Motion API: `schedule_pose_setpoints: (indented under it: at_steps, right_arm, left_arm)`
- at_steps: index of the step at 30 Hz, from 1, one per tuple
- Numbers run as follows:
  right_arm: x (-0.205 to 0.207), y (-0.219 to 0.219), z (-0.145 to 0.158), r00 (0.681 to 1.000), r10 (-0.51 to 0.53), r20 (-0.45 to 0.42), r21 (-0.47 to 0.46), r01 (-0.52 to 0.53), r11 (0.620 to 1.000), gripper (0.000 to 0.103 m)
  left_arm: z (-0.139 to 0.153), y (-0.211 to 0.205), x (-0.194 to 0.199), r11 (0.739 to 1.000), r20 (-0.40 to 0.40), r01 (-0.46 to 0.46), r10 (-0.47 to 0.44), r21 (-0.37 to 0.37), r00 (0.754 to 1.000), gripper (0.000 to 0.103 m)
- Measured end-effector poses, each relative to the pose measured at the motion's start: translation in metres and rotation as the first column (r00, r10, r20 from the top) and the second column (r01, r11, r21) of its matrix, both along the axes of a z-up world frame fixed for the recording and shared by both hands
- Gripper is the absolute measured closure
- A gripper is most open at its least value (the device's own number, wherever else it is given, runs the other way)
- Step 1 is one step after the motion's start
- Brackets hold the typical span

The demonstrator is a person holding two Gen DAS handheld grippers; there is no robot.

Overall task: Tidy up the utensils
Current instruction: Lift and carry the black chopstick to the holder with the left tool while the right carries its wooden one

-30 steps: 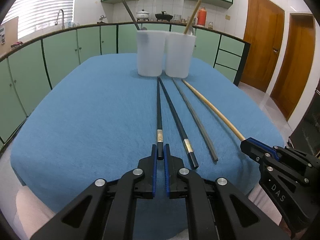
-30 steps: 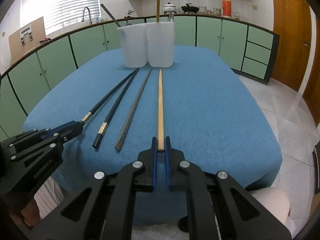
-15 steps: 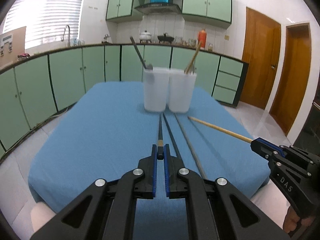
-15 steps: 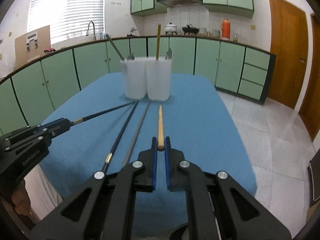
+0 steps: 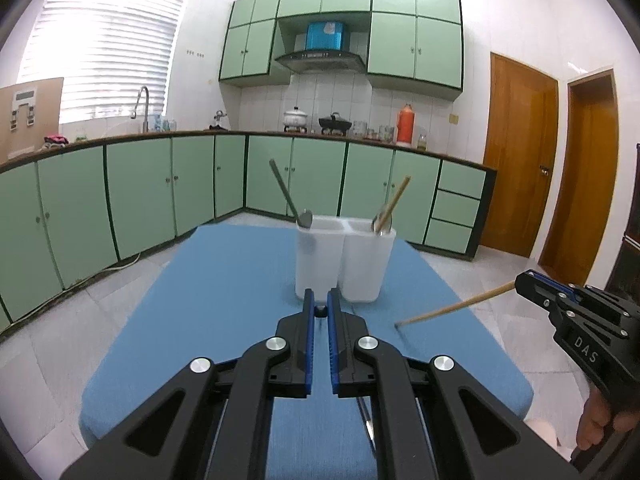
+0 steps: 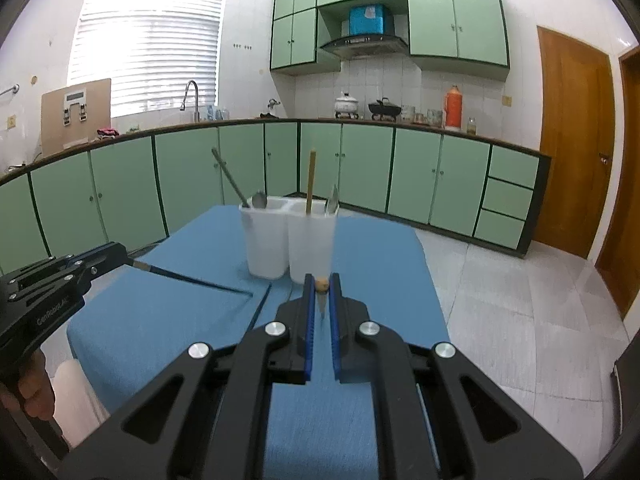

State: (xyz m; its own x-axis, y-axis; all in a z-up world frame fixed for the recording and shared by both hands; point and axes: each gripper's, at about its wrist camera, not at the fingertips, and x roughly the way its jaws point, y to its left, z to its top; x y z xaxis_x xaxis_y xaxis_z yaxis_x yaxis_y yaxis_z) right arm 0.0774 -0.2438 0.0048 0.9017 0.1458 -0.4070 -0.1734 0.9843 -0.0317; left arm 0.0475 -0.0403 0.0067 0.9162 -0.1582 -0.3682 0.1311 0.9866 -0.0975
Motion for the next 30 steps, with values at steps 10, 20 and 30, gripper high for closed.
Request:
schedule_pose_setpoints:
  at_steps: [10, 20, 30]
  right_arm:
    - [0.014, -0.001, 0.033, 0.997, 0.070, 0.022, 0.021, -0.071, 0.997, 0.097]
    - [0.026, -0.001, 0.059, 0.991, 0.135, 0.028, 0.018, -0.135, 0.991, 0.097]
    - [0.037, 0.003, 0.088, 0.978, 0.201, 0.052, 0.052, -0.203, 0.978, 0.097]
  left_arm:
    - [0.028, -0.001, 0.016, 1.000, 0.047, 0.014, -0.013, -0.014, 0.999, 0.097]
    - [0.050, 0.005, 0.029, 0.999, 0.068, 0.033, -0.031, -0.031, 0.997, 0.097]
    - [0.075, 0.007, 0.039, 0.999, 0.112, 0.047, -0.045, -0.018, 0.993, 0.097]
